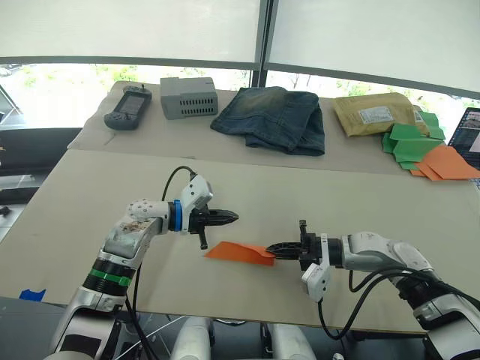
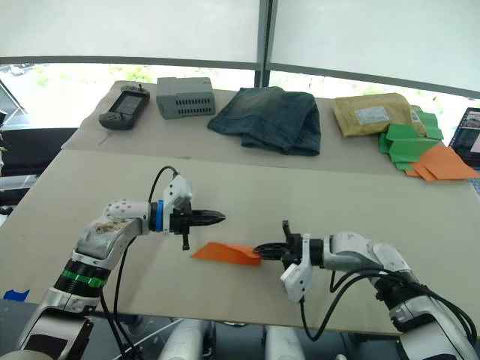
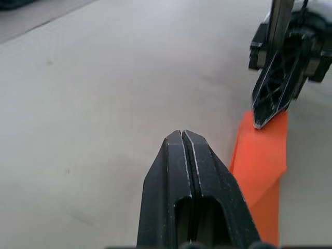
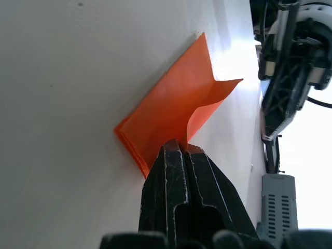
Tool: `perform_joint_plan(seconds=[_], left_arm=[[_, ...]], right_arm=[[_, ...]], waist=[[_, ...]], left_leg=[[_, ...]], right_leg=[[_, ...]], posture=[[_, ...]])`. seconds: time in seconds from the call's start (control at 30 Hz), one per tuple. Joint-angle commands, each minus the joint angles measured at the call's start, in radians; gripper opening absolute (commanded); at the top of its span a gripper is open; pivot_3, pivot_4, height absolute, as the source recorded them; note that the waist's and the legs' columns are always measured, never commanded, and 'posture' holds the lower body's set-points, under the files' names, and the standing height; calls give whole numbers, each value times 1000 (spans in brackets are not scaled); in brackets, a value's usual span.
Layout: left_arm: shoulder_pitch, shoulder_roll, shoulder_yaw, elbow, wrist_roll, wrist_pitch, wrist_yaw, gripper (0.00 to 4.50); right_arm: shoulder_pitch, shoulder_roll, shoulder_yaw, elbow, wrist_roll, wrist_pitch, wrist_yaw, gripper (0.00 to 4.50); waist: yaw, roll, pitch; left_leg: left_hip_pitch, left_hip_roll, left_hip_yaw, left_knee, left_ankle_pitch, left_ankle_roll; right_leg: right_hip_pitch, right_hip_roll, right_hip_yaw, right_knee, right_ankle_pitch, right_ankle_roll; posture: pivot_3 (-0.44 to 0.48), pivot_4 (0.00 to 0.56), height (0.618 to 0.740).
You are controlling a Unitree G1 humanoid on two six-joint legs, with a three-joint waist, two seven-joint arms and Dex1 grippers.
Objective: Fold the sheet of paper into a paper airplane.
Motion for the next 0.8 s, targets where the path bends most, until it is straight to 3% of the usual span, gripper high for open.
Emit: perform_joint_plan(seconds=[0.03,0.43,0.8], left_arm=[[-17,8,-42,-71,10,-7,-25,0],[44,31,-156,12,145,-153,-53,0],[58,-13,-153,23,153,-168,-34,0]], right_arm=[[24,-16,64,45,-17,6,45,20],[-44,-67,93,58,47,-29,98,20],[-90,-88,124,95,63,-60,126,20]], waist=[[1,0,0],[12,0,0],[15,0,0]], left_leg=[[1,0,0,0,0,0],[4,0,0,-1,-1,-1],[4,0,1,0,-1,-1]], right_leg=[[1,0,0,0,0,0],[5,-2,1,-2,-1,1],[4,-3,1,-2,-1,1]], posture=[[0,150,716],[0,150,716],[0,150,716]])
